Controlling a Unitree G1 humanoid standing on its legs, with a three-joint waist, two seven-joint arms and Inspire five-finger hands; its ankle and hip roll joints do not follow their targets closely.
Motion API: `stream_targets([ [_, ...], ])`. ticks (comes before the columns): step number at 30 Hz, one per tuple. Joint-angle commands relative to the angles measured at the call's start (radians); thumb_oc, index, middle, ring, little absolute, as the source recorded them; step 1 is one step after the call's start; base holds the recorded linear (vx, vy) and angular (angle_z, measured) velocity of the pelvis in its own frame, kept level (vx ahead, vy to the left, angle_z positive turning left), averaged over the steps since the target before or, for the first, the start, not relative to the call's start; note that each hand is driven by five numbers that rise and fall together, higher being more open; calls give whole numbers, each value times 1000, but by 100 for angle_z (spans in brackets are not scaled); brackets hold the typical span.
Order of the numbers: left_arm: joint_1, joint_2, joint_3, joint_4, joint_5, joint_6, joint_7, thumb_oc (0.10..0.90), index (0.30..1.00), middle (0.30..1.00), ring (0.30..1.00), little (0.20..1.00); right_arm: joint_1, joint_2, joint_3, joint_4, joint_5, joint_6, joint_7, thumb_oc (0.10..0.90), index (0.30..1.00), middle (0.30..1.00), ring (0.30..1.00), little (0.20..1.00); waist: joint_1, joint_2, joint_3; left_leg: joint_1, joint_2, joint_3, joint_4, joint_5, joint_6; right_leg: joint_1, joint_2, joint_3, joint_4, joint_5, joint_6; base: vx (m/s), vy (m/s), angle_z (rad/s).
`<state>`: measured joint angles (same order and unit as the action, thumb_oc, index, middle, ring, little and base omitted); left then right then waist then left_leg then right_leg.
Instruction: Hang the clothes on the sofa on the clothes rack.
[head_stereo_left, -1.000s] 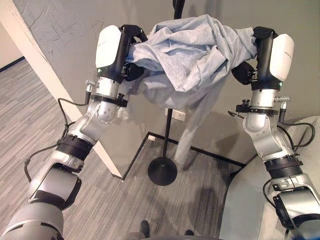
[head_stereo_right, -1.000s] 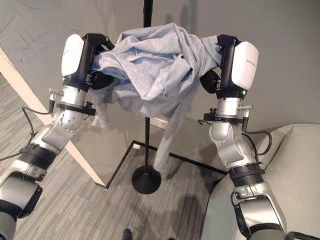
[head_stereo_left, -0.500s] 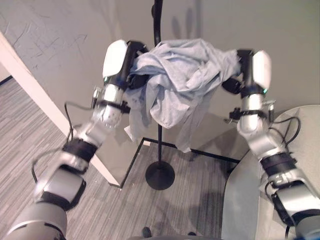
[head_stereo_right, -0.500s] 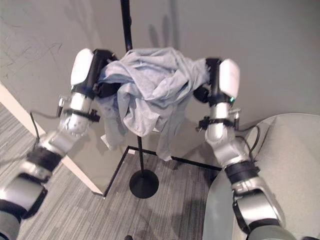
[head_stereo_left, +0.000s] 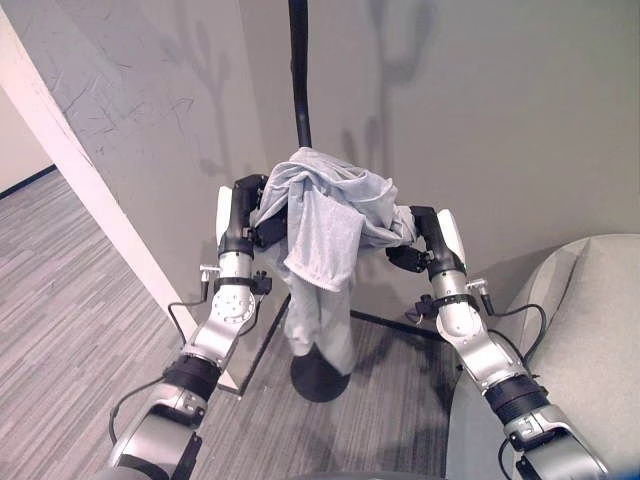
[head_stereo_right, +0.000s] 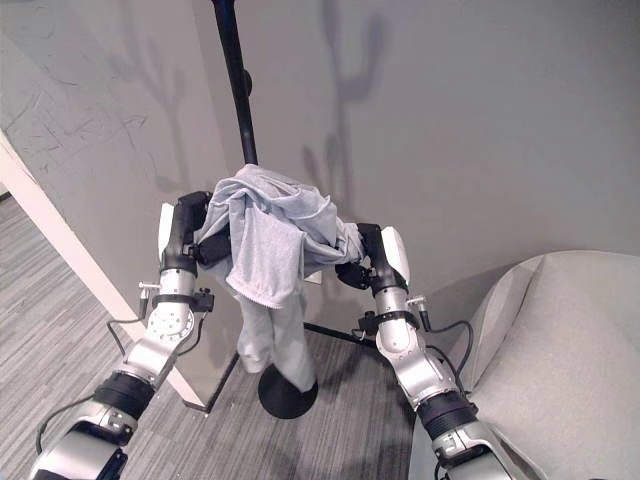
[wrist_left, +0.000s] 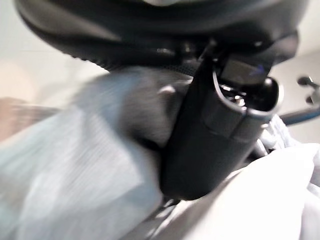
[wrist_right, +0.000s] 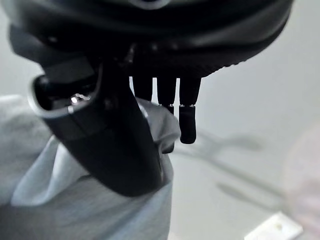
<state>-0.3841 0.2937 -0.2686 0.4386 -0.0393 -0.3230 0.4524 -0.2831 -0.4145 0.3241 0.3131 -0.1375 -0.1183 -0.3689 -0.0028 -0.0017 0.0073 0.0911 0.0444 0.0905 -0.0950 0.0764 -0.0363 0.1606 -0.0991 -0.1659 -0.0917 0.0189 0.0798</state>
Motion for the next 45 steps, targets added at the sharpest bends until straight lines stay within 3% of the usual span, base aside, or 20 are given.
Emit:
stream_targets([
  [1, 14, 68, 76, 49, -61, -9, 57, 598, 596, 596, 596, 596, 9, -17, -95, -18, 74, -48, -30, 800, 900, 900, 900, 900, 39, -39, -12, 7, 38, -16, 8, -48, -33, -6, -80, -26, 36, 11, 72, 0, 0, 0],
  [2, 22, 64, 83, 36, -74, -13, 59, 624, 636, 636, 636, 636, 17, -16, -98, -22, 75, -50, -31, 800, 900, 900, 900, 900, 39, -39, -12, 8, 38, -16, 8, -48, -33, -5, -79, -26, 37, 11, 71, 0, 0, 0],
  [4, 51, 55, 101, 1, -96, -14, 58, 800, 900, 900, 900, 900, 56, -7, -124, -52, 98, -54, -31, 800, 900, 900, 900, 900, 38, -38, -11, 9, 39, -18, 8, -48, -34, -5, -78, -26, 35, 11, 69, 0, 0, 0],
  [13, 159, 35, 189, -67, -204, -40, 31, 800, 900, 900, 900, 900, 197, 25, -238, -45, 222, -86, -28, 800, 900, 900, 900, 900, 29, -35, -10, 10, 42, -17, 8, -49, -34, -8, -75, -24, 33, 12, 67, 0, 0, 0],
  [19, 242, 14, 259, -127, -329, -49, -22, 800, 900, 900, 900, 900, 276, 41, -292, 23, 242, -67, -22, 800, 900, 900, 900, 900, 28, -32, -9, 8, 43, -20, 8, -47, -36, -4, -73, -27, 28, 12, 65, 0, 0, 0],
  [25, 339, 17, 299, -219, -470, -38, -140, 800, 900, 900, 900, 900, 306, 72, -296, 149, 283, -41, 10, 800, 900, 900, 900, 900, 36, -25, -3, -2, 41, -31, 8, -41, -38, -5, -73, -39, 30, 12, 64, -5, 4, 2],
  [26, 392, 19, 320, -267, -556, -40, -221, 800, 900, 900, 900, 900, 315, 93, -289, 219, 303, -31, 37, 800, 900, 900, 900, 900, 47, -21, 2, -7, 38, -38, 8, -38, -38, -4, -74, -47, 32, 11, 63, -12, 14, 13],
  [30, 449, 27, 362, -284, -671, -56, -346, 800, 900, 900, 900, 900, 315, 122, -281, 322, 323, -32, 65, 800, 900, 900, 900, 900, 62, -20, 8, -13, 37, -46, 8, -37, -41, -1, -76, -59, 30, 10, 64, -12, 14, 15],
  [32, 456, -7, 399, -234, -811, -48, -424, 800, 900, 900, 900, 900, 325, 140, -277, 358, 325, -31, 80, 800, 900, 900, 900, 900, 72, -21, 8, -15, 36, -49, 8, -35, -43, 1, -77, -64, 28, 9, 65, 2, 10, 17],
  [33, 442, -78, 441, -143, -1027, -19, -512, 800, 900, 900, 900, 900, 334, 167, -278, 397, 340, -27, 100, 800, 900, 900, 900, 900, 78, -24, 9, -16, 35, -53, 8, -35, -44, 4, -77, -68, 27, 7, 65, 5, 2, 12],
  [34, 441, -76, 442, -139, -1031, -19, -517, 800, 900, 900, 900, 900, 333, 166, -277, 398, 340, -28, 101, 800, 900, 900, 900, 900, 77, -24, 10, -15, 35, -54, 8, -36, -45, 5, -77, -69, 27, 7, 65, 24, -1, 17],
  [35, 440, -125, 478, -46, -1151, 8, -559, 800, 900, 900, 900, 900, 339, 189, -277, 437, 356, -22, 114, 800, 900, 900, 900, 900, 85, -27, 8, -14, 36, -55, 8, -37, -46, 11, -77, -74, 26, 4, 65, 20, -2, 15],
  [39, 424, -151, 523, 121, -1224, 17, -561, 800, 900, 900, 900, 900, 337, 209, -257, 499, 356, -8, 128, 800, 900, 900, 900, 900, 93, -33, 9, -12, 34, -63, 8, -39, -47, 18, -77, -83, 25, 0, 65, 26, 1, 8],
  [40, 426, -147, 531, 255, -1184, 24, -528, 800, 900, 900, 900, 900, 332, 210, -233, 534, 339, 2, 127, 800, 900, 900, 900, 900, 101, -34, 10, -12, 33, -68, 8, -38, -47, 17, -77, -86, 26, 1, 64, 9, 3, 7],
  [42, 421, -141, 530, 330, -1163, 33, -520, 800, 900, 900, 900, 900, 323, 212, -221, 570, 332, 3, 127, 800, 900, 900, 900, 900, 102, -34, 13, -12, 33, -70, 8, -37, -46, 17, -77, -89, 28, 0, 64, 4, 9, 5],
  [43, 422, -142, 529, 481, -1101, 61, -496, 800, 900, 900, 900, 900, 297, 216, -197, 663, 315, 13, 130, 800, 900, 900, 900, 900, 106, -34, 16, -14, 32, -74, 8, -35, -44, 14, -76, -91, 32, -1, 63, -4, 13, 5],
  [45, 415, -141, 528, 558, -1054, 75, -502, 800, 900, 900, 900, 900, 282, 221, -187, 702, 317, 11, 135, 800, 900, 900, 900, 900, 106, -34, 18, -16, 31, -77, 8, -34, -44, 13, -76, -94, 33, -2, 62, -7, 18, 4],
])
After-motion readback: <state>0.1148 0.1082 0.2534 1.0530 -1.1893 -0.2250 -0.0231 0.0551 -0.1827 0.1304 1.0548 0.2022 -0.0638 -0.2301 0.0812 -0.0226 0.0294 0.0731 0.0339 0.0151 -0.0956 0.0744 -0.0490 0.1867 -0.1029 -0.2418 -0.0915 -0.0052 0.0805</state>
